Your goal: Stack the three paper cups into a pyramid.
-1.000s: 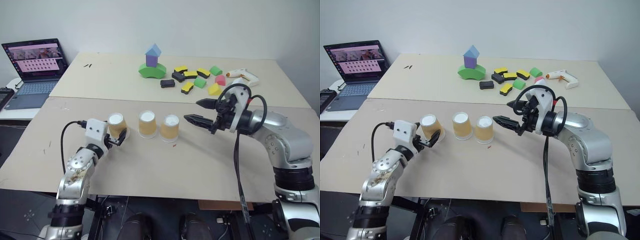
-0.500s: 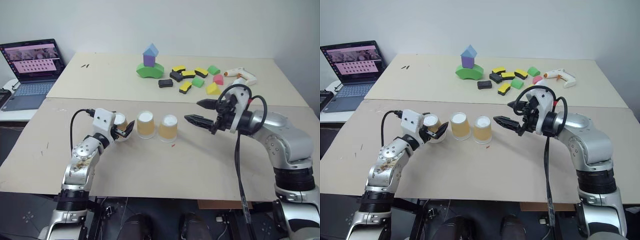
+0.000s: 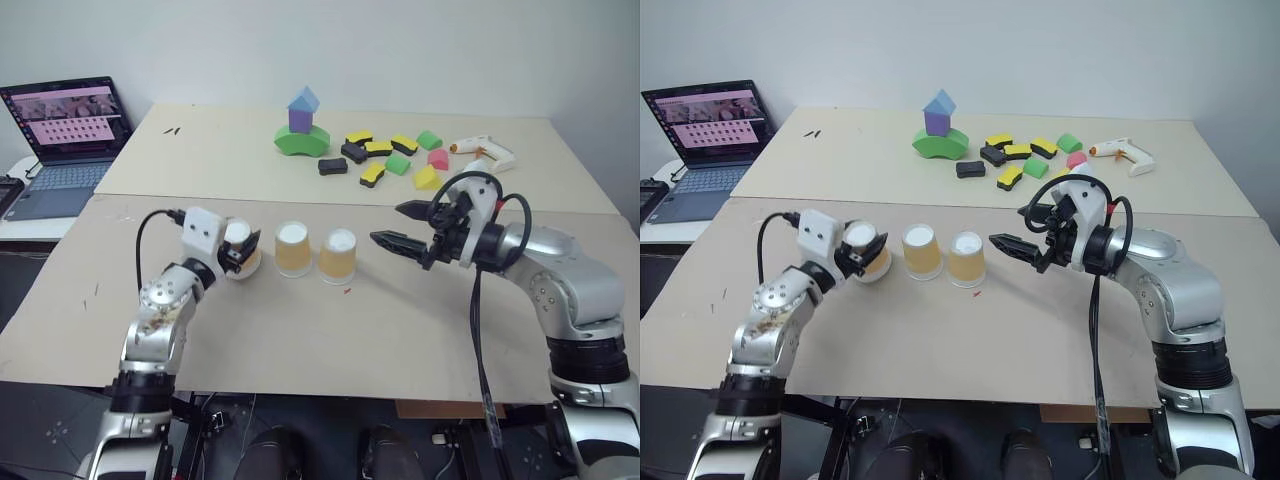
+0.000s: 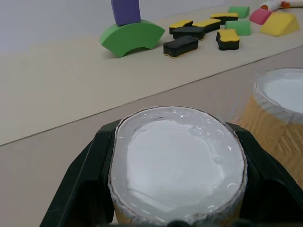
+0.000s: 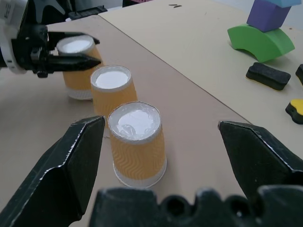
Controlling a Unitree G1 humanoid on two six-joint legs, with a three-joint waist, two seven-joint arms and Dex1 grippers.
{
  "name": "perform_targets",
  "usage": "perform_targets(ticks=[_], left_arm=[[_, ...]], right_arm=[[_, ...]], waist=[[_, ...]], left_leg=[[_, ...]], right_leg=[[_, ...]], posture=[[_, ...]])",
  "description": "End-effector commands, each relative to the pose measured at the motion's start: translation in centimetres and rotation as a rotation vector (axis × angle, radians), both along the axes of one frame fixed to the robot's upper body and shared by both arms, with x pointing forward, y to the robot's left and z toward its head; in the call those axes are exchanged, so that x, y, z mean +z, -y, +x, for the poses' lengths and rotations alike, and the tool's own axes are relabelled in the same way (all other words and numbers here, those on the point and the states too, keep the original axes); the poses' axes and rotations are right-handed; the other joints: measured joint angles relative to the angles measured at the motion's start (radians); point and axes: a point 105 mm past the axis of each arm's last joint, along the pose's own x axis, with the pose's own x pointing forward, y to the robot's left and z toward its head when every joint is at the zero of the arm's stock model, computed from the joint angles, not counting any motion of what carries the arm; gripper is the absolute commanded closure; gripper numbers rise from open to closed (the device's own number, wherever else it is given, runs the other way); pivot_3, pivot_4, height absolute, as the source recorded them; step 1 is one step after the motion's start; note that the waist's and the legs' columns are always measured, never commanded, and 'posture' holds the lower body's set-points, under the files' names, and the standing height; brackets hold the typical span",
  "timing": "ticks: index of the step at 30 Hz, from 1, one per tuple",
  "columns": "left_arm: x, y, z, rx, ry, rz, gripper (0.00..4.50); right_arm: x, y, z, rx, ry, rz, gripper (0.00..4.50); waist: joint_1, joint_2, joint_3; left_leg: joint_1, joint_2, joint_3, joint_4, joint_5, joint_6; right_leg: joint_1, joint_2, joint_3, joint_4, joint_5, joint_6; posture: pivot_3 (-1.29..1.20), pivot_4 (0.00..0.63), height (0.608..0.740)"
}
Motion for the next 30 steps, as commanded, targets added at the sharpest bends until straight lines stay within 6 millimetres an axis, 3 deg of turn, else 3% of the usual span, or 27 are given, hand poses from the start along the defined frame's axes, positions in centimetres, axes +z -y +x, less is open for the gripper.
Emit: perform_targets(ticks=[1,5,8,11,13,18,30], left_arm=[[7.3,-0.5,1.5,-0.093,0.133,-0.009,1.84],[12.3,-0.2,3.2,-0.201,0.146,-0.008,1.84],[14.5,2.0,2.9,-0.407,0.079,-0.021,1.84],[16.0,6.0,-0.7,-0.857,0.01,-0.065,1.84],[15.8,7.2,-1.4,-0.971,-0.051,-0.059,1.84],[14.7,9.5,-1.5,-1.058,-0.086,0.063,1.84],[10.9,11.1,-0.5,-1.081,-0.122,0.177,1.84]], right_arm=[[0.9,0.0,0.0,-0.018,0.067,-0.001,0.0],[0.4,0.3,0.3,-0.051,0.063,0.005,0.0],[-0.1,0.5,0.4,-0.078,0.061,0.008,0.0],[-0.6,1.0,0.5,-0.121,0.059,0.015,0.0],[-0.9,1.3,0.6,-0.142,0.057,0.012,0.0],[-1.4,1.7,0.5,-0.173,0.054,0.007,0.0],[-1.4,2.6,0.1,-0.206,0.057,0.004,0.0]], waist=[[0.001,-0.001,0.001],[-0.003,-0.002,0.001],[-0.008,-0.001,0.001],[-0.01,-0.001,0.001],[-0.011,-0.001,0.001],[-0.017,-0.001,0.001],[-0.014,-0.002,0.001]], left_leg=[[0.0,0.0,0.0,0.0,0.0,0.0],[-0.003,-0.001,0.0,0.001,0.0,0.0],[-0.006,-0.001,-0.001,-0.001,0.0,0.0],[-0.009,-0.001,-0.002,-0.002,0.0,0.0],[-0.011,-0.001,-0.003,-0.002,0.0,0.0],[-0.012,-0.002,-0.004,-0.001,0.0,0.0],[-0.012,-0.001,-0.005,0.0,0.0,0.0]], right_leg=[[0.0,0.0,0.0,0.0,0.0,0.0],[-0.001,0.001,-0.001,-0.001,0.0,0.001],[-0.002,0.002,-0.004,0.0,-0.001,0.002],[-0.004,0.003,-0.007,0.0,-0.002,0.004],[-0.005,0.003,-0.009,0.0,-0.003,0.005],[-0.005,0.003,-0.01,0.0,-0.003,0.004],[-0.005,0.003,-0.009,0.001,-0.003,0.004]], posture=[[0.0,0.15,0.691],[0.0,0.15,0.691],[0.0,0.15,0.691],[0.0,0.15,0.691],[0.0,0.15,0.691],[0.0,0.15,0.691],[0.0,0.15,0.691]])
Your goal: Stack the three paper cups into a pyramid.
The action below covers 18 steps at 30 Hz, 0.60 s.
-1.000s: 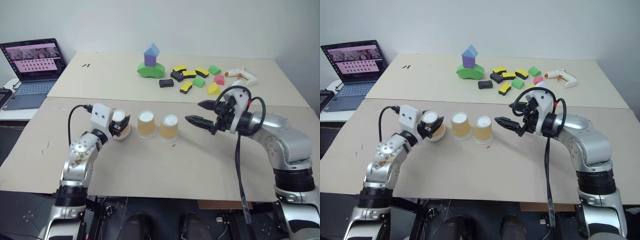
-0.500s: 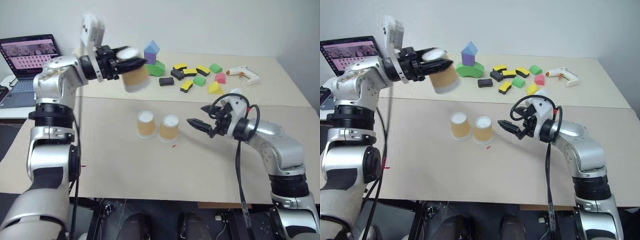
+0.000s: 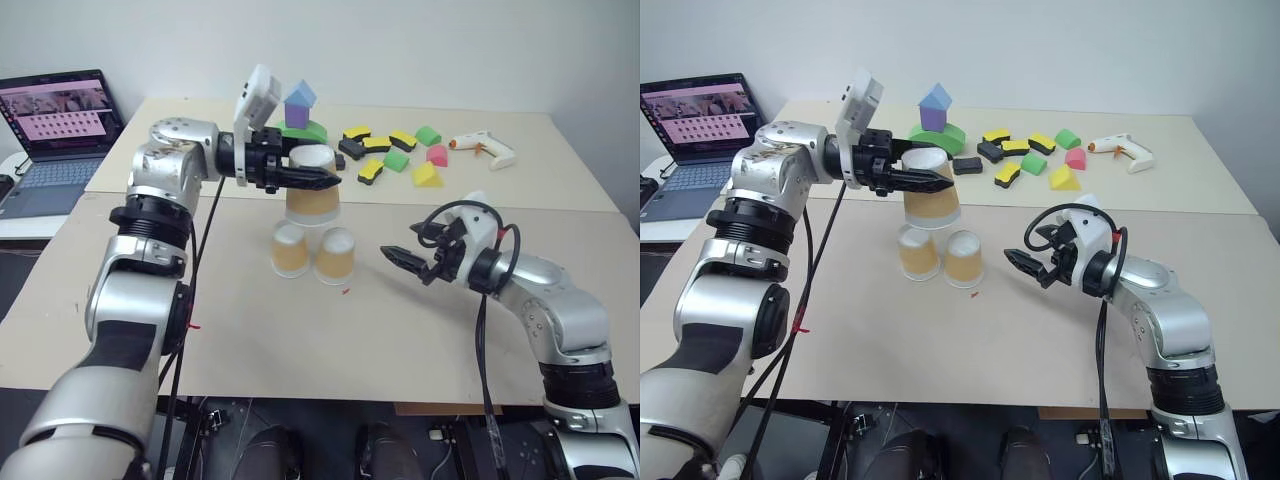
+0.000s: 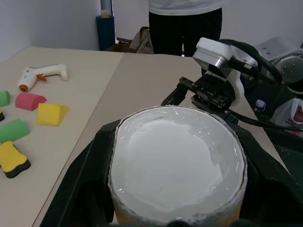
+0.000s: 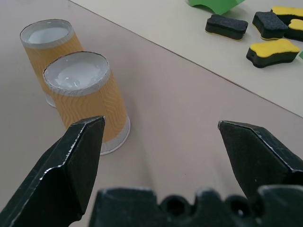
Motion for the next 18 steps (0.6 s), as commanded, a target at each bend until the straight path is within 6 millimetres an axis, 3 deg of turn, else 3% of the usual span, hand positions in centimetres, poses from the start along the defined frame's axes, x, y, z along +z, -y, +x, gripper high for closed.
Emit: perform_targets(ticks=[1,10,18], left_arm=[[-0.2,0.3,0.0,-0.009,0.04,0.019,1.84],[-2.5,0.2,0.2,-0.001,0.015,0.059,1.84],[-2.9,0.3,0.2,0.005,0.011,0.052,1.84]], right_arm=[[2.1,0.6,-0.4,-0.015,0.092,-0.001,0.0],[2.2,0.8,-0.6,-0.015,0.091,-0.002,0.0],[2.3,0.8,-0.7,-0.005,0.091,-0.005,0.0]], waist=[[0.002,0.0,0.0],[0.003,0.0,0.0],[0.004,0.0,0.0]], left_leg=[[0.0,0.0,0.0,0.0,0.0,0.0],[0.0,0.0,0.0,0.001,0.0,0.0],[0.0,0.0,-0.001,0.001,0.0,0.0]], right_leg=[[0.0,0.0,0.0,0.0,0.0,0.0],[0.0,0.0,0.0,0.0,0.0,0.0],[0.001,0.0,0.0,0.0,0.0,0.0]], posture=[[0.0,0.15,0.691],[0.0,0.15,0.691],[0.0,0.15,0.691]])
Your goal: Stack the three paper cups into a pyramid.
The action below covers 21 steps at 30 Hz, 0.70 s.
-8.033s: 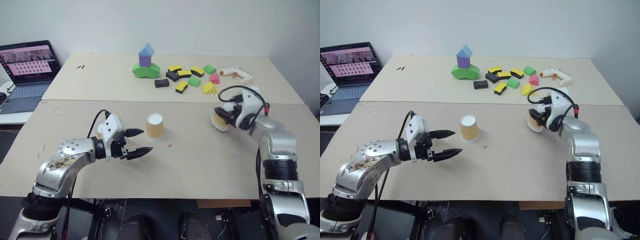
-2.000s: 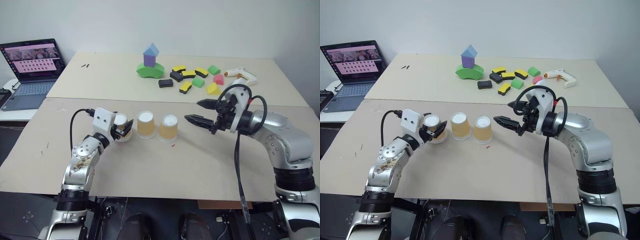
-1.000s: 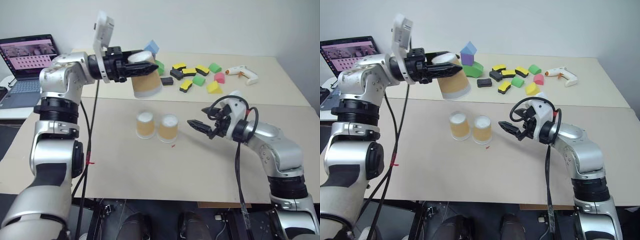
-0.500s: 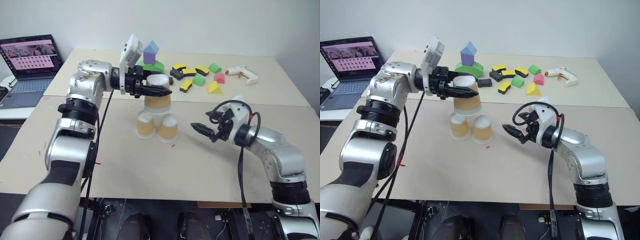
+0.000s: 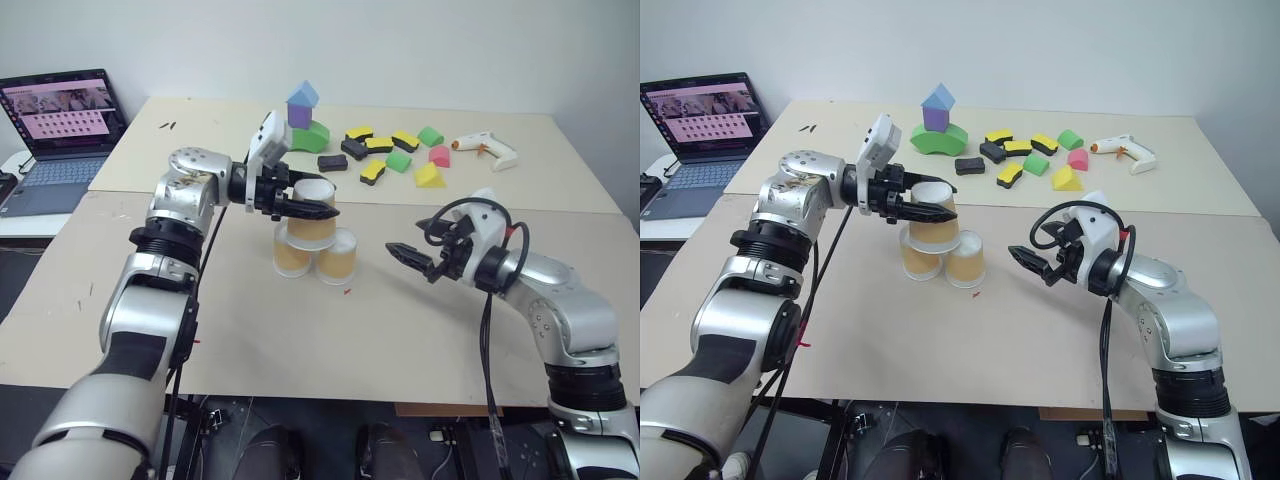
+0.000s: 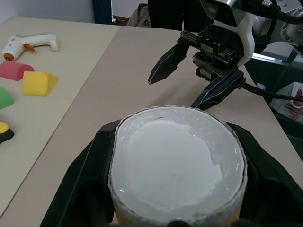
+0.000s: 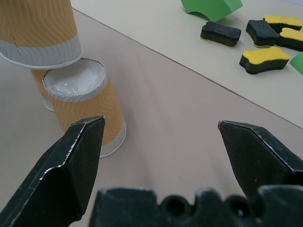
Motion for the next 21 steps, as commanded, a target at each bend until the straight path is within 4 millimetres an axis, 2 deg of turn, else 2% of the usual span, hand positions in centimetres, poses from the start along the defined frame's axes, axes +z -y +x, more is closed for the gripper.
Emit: perform_targets(ticks=[1,12,21], left_arm=[[1.0,0.3,-0.1,-0.009,0.049,-0.011,1.84],[2.4,0.4,0.2,0.015,0.083,-0.043,1.84],[0.9,0.3,0.5,0.033,0.083,-0.006,1.84]], right_arm=[[1.7,0.3,-0.5,0.005,0.07,-0.003,0.0],[1.5,0.1,-0.4,0.012,0.062,-0.004,0.0],[1.6,0.1,-0.6,0.013,0.066,-0.001,0.0]], waist=[[0.0,0.0,0.0],[0.0,0.0,0.0],[0.0,0.0,0.0]], left_leg=[[0.0,0.0,0.0,0.0,0.0,0.0],[0.0,0.0,0.0,0.0,0.0,0.0],[0.0,0.0,0.0,0.001,0.0,0.0]], right_leg=[[0.0,0.0,0.0,0.0,0.0,0.0],[0.0,0.0,0.0,0.0,0.0,0.0],[0.0,0.0,0.0,0.001,0.0,0.0]], posture=[[0.0,0.15,0.691],[0.0,0.15,0.691],[0.0,0.15,0.691]])
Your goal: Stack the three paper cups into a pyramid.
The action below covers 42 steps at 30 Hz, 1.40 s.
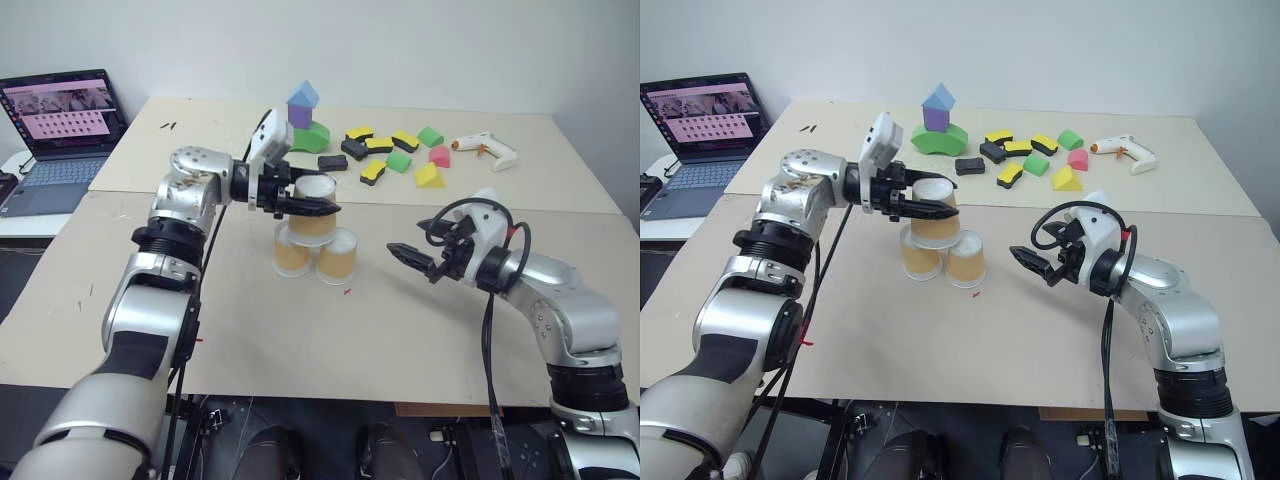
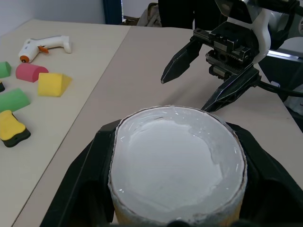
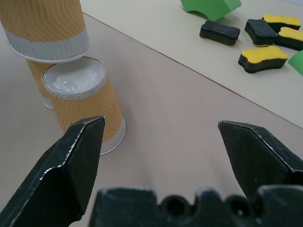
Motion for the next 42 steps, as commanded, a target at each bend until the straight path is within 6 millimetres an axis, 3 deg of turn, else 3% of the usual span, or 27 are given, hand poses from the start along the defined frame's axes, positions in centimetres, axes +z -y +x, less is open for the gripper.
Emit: perform_targets(ticks=[1,5,12,21,23,25,28,30,32,35,37,42], left_arm=[[0.9,0.3,-0.1,-0.012,0.045,-0.012,1.44],[1.1,0.4,0.1,0.009,0.054,-0.025,0.05],[3.2,0.3,0.0,0.02,0.068,-0.087,0.05],[10.7,-1.8,-2.8,0.006,0.109,-0.27,0.05],[12.2,-2.8,-3.0,0.065,0.1,-0.356,0.05],[12.4,-4.5,-1.8,0.237,0.1,-0.443,0.05],[10.0,-8.9,1.0,0.618,0.101,-0.512,0.05],[8.3,-11.1,1.5,0.775,0.109,-0.522,0.05],[5.6,-14.5,1.9,1.006,0.076,-0.553,0.05],[0.9,-20.8,0.4,1.405,0.111,-0.547,0.05],[-1.8,-23.8,-1.0,1.599,0.124,-0.513,0.05],[-7.4,-27.0,-3.8,1.839,0.147,-0.422,0.05]], right_arm=[[1.7,0.0,-0.5,0.011,0.069,0.002,0.0],[1.6,0.1,-0.5,0.009,0.066,0.003,0.0],[1.3,0.0,-0.5,0.015,0.055,0.006,0.0],[1.3,-0.3,-0.3,0.027,0.05,0.01,0.0],[1.3,-0.3,-0.2,0.026,0.052,0.01,0.0],[1.5,0.1,-0.1,0.001,0.062,0.007,0.0],[1.8,1.9,0.7,-0.11,0.081,-0.006,0.0],[1.9,3.0,1.2,-0.175,0.094,-0.024,0.0],[2.2,4.8,1.9,-0.266,0.111,-0.041,0.0],[2.2,8.4,3.4,-0.465,0.13,-0.093,0.0],[1.7,10.3,4.2,-0.57,0.132,-0.133,0.0],[-0.8,11.7,5.5,-0.712,0.096,-0.14,0.0]], waist=[[0.0,0.0,0.0],[0.0,0.0,0.0],[0.0,0.0,0.0],[-0.002,0.0,0.0],[-0.002,0.0,0.0],[-0.002,0.0,0.0],[-0.001,0.001,-0.001],[-0.004,0.001,-0.001],[-0.002,0.0,0.0],[-0.001,0.0,0.0],[-0.001,0.0,0.0],[0.004,0.0,0.0]], left_leg=[[0.0,0.0,0.0,0.0,0.0,0.0],[0.0,0.0,0.0,0.001,0.0,0.0],[0.0,0.0,-0.001,0.002,0.0,0.0],[0.0,0.0,-0.001,0.003,0.0,0.0],[0.0,0.0,-0.002,0.003,0.0,0.0],[0.0,0.0,-0.003,0.004,0.0,0.0],[0.003,0.0,-0.004,0.005,0.0,0.0],[0.009,0.0,-0.003,0.003,0.0,0.0],[0.01,0.001,-0.003,0.005,0.0,0.0],[0.01,0.0,-0.003,0.005,0.0,0.0],[0.011,0.0,-0.002,0.004,0.0,0.0],[0.01,0.001,-0.002,0.004,0.0,0.0]], right_leg=[[0.0,0.0,0.0,0.0,0.0,0.0],[0.0,0.0,0.0,0.0,0.0,0.0],[0.0,0.0,0.0,0.001,0.0,0.0],[0.0,0.0,0.0,0.001,0.0,0.0],[0.001,0.0,0.0,0.001,0.0,0.0],[0.001,0.0,0.0,0.001,0.0,0.0],[0.003,-0.001,0.002,0.0,0.0,0.0],[0.008,-0.002,0.005,0.0,0.0,0.0],[0.009,-0.001,0.005,0.002,0.0,-0.001],[0.008,-0.002,0.006,0.001,0.001,-0.001],[0.008,-0.002,0.007,0.0,0.001,-0.001],[0.008,-0.001,0.005,0.0,0.001,-0.002]], posture=[[0.0,0.15,0.691],[0.0,0.15,0.691],[0.0,0.15,0.691],[0.0,0.15,0.691],[0.0,0.15,0.691],[0.0,0.15,0.691],[0.0,0.15,0.691],[0.0,0.15,0.691],[0.0,0.15,0.691],[0.0,0.15,0.691],[0.0,0.15,0.691],[0.0,0.15,0.691]])
